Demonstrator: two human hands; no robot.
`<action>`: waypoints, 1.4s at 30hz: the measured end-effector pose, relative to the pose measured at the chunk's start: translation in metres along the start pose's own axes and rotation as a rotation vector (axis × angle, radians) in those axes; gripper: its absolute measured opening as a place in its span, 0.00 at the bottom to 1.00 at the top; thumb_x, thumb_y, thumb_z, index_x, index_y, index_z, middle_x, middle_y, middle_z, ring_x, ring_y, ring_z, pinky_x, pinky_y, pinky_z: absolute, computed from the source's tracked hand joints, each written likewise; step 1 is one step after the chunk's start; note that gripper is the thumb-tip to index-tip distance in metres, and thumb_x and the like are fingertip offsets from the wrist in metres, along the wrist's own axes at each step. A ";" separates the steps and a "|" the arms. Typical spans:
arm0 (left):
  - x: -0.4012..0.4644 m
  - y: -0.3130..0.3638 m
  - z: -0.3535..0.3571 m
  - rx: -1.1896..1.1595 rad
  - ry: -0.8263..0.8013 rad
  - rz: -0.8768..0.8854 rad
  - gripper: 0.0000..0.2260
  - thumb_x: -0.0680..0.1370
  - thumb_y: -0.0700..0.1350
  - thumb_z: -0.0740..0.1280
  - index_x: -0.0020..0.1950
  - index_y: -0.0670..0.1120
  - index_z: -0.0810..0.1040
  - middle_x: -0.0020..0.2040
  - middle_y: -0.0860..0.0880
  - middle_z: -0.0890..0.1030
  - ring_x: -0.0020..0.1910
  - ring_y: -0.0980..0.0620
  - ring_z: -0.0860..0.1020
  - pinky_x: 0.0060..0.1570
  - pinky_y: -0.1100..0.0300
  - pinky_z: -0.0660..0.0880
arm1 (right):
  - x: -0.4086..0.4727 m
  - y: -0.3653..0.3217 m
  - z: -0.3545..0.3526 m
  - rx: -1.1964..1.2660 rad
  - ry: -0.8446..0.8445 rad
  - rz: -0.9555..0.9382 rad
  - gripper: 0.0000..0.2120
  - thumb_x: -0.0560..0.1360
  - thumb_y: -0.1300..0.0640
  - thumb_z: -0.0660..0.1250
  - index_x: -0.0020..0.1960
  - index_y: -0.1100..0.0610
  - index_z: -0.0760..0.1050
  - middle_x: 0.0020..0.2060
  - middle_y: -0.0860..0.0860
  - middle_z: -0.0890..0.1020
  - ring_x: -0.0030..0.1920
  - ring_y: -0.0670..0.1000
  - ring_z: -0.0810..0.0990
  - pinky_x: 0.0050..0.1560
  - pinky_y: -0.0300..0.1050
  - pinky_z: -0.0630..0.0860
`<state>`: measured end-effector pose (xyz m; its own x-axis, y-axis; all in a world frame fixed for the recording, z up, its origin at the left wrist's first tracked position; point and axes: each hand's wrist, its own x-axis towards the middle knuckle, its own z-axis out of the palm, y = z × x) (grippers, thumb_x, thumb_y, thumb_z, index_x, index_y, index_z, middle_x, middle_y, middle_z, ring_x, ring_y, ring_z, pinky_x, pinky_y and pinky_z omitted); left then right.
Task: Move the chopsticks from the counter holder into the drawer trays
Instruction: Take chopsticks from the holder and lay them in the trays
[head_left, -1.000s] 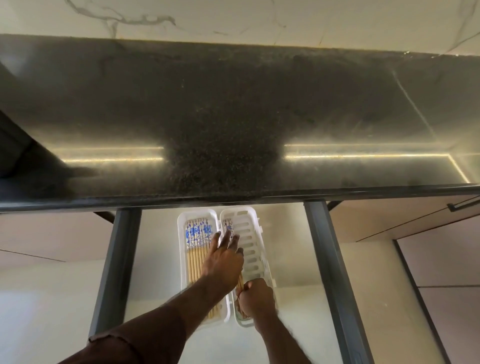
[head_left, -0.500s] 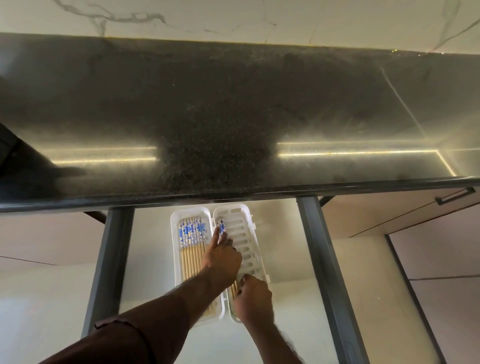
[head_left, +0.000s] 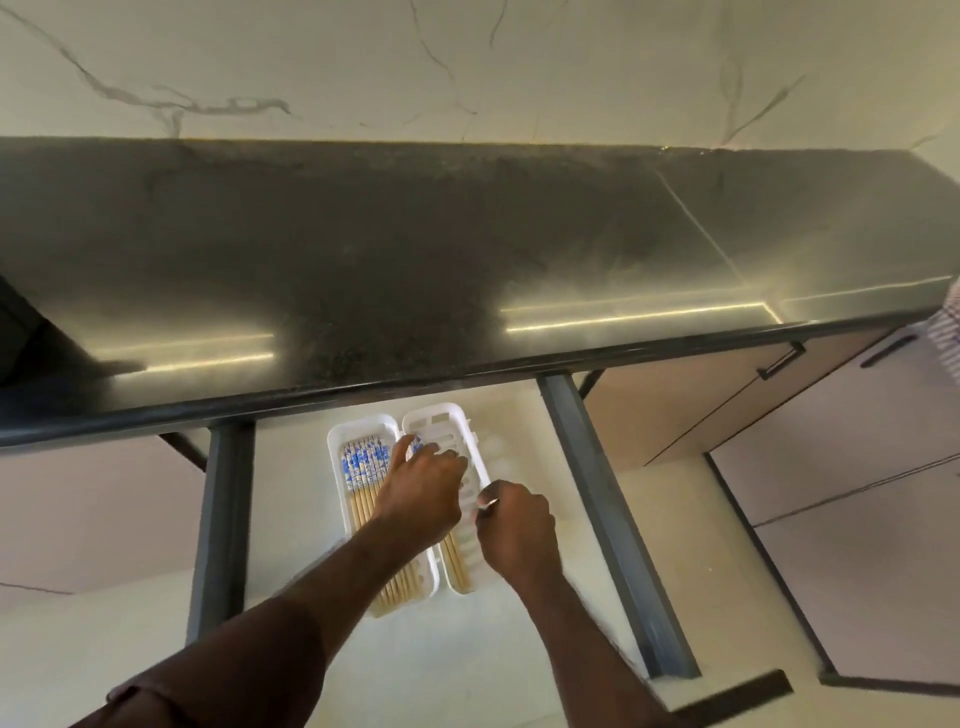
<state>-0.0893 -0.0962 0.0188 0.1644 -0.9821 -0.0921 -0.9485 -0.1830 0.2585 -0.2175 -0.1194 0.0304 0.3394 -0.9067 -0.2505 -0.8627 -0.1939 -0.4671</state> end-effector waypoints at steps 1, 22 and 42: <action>-0.008 0.002 -0.011 -0.032 0.037 -0.004 0.17 0.76 0.46 0.67 0.66 0.51 0.75 0.65 0.51 0.79 0.67 0.50 0.73 0.74 0.45 0.47 | -0.007 -0.006 -0.009 0.015 0.022 -0.004 0.12 0.78 0.54 0.66 0.59 0.56 0.79 0.54 0.52 0.84 0.53 0.54 0.82 0.51 0.40 0.75; -0.249 -0.019 -0.219 -0.267 0.605 -0.137 0.19 0.78 0.48 0.67 0.69 0.48 0.73 0.67 0.49 0.77 0.66 0.51 0.75 0.72 0.48 0.56 | -0.211 -0.163 -0.113 0.322 0.399 -0.546 0.10 0.76 0.57 0.69 0.56 0.55 0.81 0.46 0.50 0.86 0.47 0.47 0.83 0.48 0.38 0.78; -0.362 -0.319 -0.336 -0.344 0.657 -0.243 0.21 0.79 0.43 0.67 0.71 0.44 0.70 0.68 0.45 0.76 0.67 0.47 0.74 0.67 0.49 0.71 | -0.217 -0.484 0.039 0.347 0.295 -0.746 0.12 0.76 0.58 0.70 0.59 0.55 0.79 0.49 0.52 0.85 0.44 0.45 0.83 0.48 0.42 0.83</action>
<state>0.2450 0.3023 0.2927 0.5850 -0.7181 0.3770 -0.7461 -0.2943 0.5973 0.1407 0.1852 0.2779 0.6175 -0.6579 0.4310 -0.2752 -0.6941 -0.6652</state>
